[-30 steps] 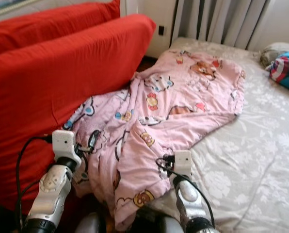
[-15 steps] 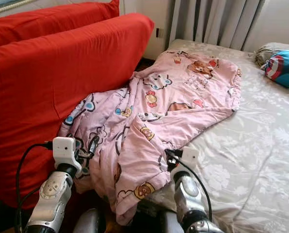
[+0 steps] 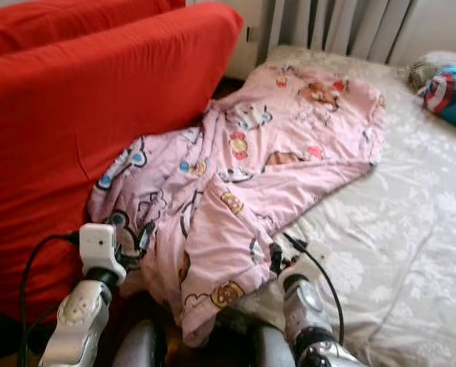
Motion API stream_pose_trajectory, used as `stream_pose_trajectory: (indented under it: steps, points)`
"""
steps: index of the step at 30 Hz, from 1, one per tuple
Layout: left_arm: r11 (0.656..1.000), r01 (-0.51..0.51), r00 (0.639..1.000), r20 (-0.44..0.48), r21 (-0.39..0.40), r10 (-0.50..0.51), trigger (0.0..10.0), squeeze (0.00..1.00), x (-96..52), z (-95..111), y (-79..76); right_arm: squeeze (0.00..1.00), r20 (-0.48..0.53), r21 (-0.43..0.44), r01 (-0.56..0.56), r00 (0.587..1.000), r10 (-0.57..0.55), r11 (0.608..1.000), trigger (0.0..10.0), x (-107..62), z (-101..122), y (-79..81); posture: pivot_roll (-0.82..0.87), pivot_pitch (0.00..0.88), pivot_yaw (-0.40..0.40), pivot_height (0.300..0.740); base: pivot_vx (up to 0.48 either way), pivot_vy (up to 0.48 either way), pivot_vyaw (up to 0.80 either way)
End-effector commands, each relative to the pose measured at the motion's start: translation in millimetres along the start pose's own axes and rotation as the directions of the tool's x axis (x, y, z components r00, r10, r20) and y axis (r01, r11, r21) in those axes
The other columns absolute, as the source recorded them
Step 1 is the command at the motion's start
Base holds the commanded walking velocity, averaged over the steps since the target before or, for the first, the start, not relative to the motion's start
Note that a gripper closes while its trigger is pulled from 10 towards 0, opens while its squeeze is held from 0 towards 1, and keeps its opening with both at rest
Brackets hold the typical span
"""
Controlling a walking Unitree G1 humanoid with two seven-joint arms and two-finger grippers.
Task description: Clean up the room
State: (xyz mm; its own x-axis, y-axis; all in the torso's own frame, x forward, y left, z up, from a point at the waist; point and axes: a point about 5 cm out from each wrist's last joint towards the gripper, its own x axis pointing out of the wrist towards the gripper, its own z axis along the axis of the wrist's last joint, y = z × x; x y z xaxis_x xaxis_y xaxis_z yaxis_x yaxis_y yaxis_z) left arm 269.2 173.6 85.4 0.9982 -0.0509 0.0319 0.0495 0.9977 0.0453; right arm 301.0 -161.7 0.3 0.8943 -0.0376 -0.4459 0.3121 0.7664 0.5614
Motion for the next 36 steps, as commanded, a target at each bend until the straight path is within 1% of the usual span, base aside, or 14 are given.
stream_pose_trajectory:
  steps: [1,2,3,5,11,14,17,22,24,25,27,31,33,36]
  points:
    - [1.000,0.002,1.000,-0.012,-0.005,-0.002,10.0,0.00,-5.5,-1,1.0,0.85,-0.015,0.133,0.011,1.000,-0.009,0.991,10.0,0.3,-4,1.5,0.02,0.204,-0.037,0.610,0.000,0.000,0.00]
    - [1.000,0.002,1.000,-0.021,-0.004,-0.002,10.0,0.00,-8.8,-1,0.9,0.00,-0.032,0.220,0.024,0.999,-0.017,0.975,10.0,-0.4,-8,1.0,0.02,0.214,-0.038,0.610,0.000,0.000,0.00]
    - [1.000,0.002,1.000,-0.024,-0.004,-0.002,10.0,0.00,-10.3,-2,0.6,0.00,-0.041,0.245,0.031,0.999,-0.021,0.969,10.0,-0.8,-10,0.5,0.03,0.216,-0.039,0.610,0.000,0.000,0.00]
    - [1.000,0.002,1.000,-0.025,-0.004,-0.002,10.0,0.00,-12.8,-1,-0.2,0.00,-0.054,0.261,0.039,0.998,-0.025,0.965,10.0,-1.4,-13,-0.3,0.04,0.225,-0.041,0.610,0.000,0.000,0.00]
    - [1.000,-0.008,0.999,-0.033,-0.006,0.008,10.0,0.00,-18.7,1,1.0,0.00,-0.086,0.289,0.001,0.996,0.025,0.957,10.0,-2.6,-20,3.0,0.04,0.246,-0.048,0.610,0.000,0.000,0.00]
    - [1.000,-0.012,0.999,-0.042,-0.007,0.012,10.0,0.00,-24.1,1,-0.2,0.00,-0.115,0.282,-0.005,0.993,0.039,0.959,10.0,-4.2,-24,1.7,0.05,0.265,-0.053,0.610,0.000,0.000,0.00]
    - [1.000,-0.019,0.998,-0.054,-0.009,0.018,10.0,0.00,-27.7,0,-1.4,0.00,-0.139,0.249,-0.019,0.989,0.055,0.968,10.0,-3.8,-23,0.6,0.05,0.276,-0.059,0.610,0.000,0.000,0.00]
    - [1.000,-0.021,0.998,-0.057,-0.009,0.021,10.0,0.00,-28.8,0,-1.2,0.00,-0.136,0.279,-0.036,0.988,0.077,0.960,10.0,-2.1,-20,4.3,0.05,0.279,-0.062,0.610,0.000,0.000,0.00]
    - [1.000,-0.024,0.998,-0.063,-0.008,0.023,10.0,0.00,-30.7,1,-1.4,0.00,-0.183,0.273,-0.043,0.978,0.095,0.961,10.0,-1.7,-23,8.8,0.06,0.287,-0.065,0.610,0.000,0.000,0.00]
    - [1.000,-0.024,0.998,-0.063,-0.008,0.023,10.0,0.00,-30.7,1,-1.4,0.00,-0.183,0.273,-0.043,0.978,0.095,0.961,10.0,-1.7,-23,8.8,0.06,0.287,-0.065,0.610,0.000,0.000,0.00]
    - [1.000,-0.027,0.997,-0.066,-0.008,0.026,10.0,0.00,-32.1,1,-1.3,0.00,-0.179,0.306,-0.049,0.978,0.109,0.951,10.0,-1.2,-23,11.5,0.06,0.290,-0.066,0.610,0.000,0.000,0.00]
    - [0.999,-0.036,0.997,-0.074,0.000,0.035,10.0,0.00,-35.3,2,2.5,0.00,-0.164,0.345,-0.143,0.964,0.210,0.927,10.0,1.1,-20,26.8,0.07,0.297,-0.068,0.610,0.000,0.000,0.00]
    - [0.999,-0.040,0.996,-0.078,0.004,0.040,10.0,0.00,-36.2,2,4.2,0.00,-0.160,0.354,-0.169,0.958,0.238,0.920,10.0,1.8,-19,32.0,0.08,0.298,-0.068,0.610,0.000,0.000,0.00]
    - [0.999,-0.041,0.996,-0.084,0.006,0.042,10.0,0.00,-37.4,2,4.2,0.00,-0.157,0.363,-0.185,0.954,0.256,0.913,10.0,2.3,-18,34.8,0.08,0.300,-0.067,0.610,0.000,0.000,0.00]
